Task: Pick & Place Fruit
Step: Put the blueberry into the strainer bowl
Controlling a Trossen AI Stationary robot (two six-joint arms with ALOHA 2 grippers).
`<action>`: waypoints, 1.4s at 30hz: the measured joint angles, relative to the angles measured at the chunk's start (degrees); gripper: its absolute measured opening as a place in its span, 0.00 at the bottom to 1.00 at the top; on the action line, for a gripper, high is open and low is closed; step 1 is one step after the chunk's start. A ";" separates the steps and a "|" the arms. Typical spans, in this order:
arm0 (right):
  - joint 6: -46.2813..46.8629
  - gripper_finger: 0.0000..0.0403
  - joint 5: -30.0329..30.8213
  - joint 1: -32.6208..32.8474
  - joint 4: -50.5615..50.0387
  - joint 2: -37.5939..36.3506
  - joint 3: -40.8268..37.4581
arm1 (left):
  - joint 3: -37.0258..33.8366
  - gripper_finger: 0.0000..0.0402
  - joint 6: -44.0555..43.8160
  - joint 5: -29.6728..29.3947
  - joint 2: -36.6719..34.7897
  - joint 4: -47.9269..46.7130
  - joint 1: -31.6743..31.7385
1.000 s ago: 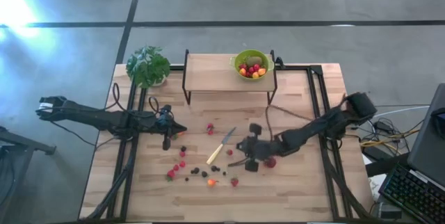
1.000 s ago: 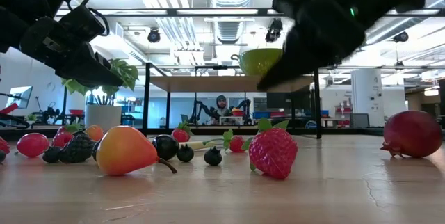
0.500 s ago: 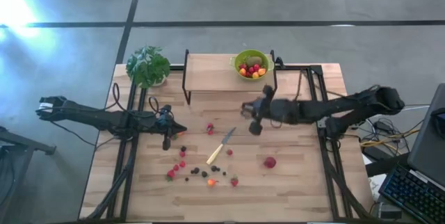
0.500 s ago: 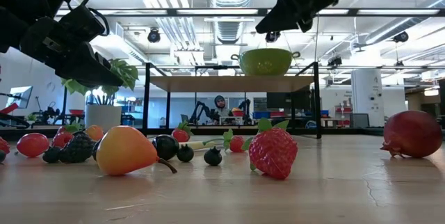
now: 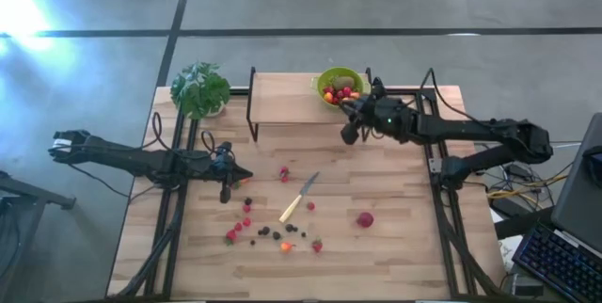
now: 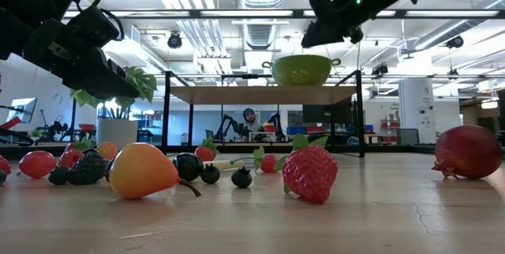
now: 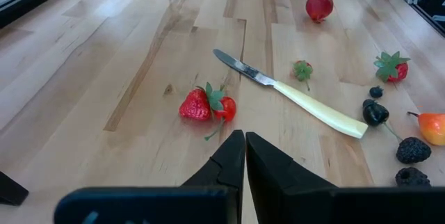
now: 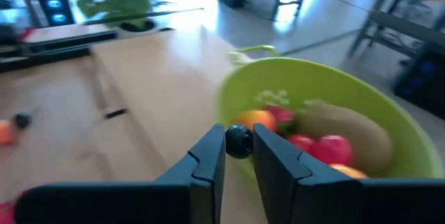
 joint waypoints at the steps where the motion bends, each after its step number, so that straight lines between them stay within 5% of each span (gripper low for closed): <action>1: 0.00 0.14 0.00 -1.03 0.00 0.02 0.00 | 0.00 0.05 0.00 0.00 0.00 0.00 -0.02; 11: 1.42 0.16 0.02 -8.83 0.02 0.09 0.00 | 0.02 0.05 0.02 0.00 0.00 0.02 0.00; 22: 1.46 0.14 0.00 -10.03 0.00 0.11 0.00 | 0.00 0.05 0.02 0.00 0.00 0.02 -0.02; 42: 1.37 0.31 0.52 -10.27 -0.46 0.11 0.03 | 0.00 0.05 0.00 0.00 0.00 0.02 0.00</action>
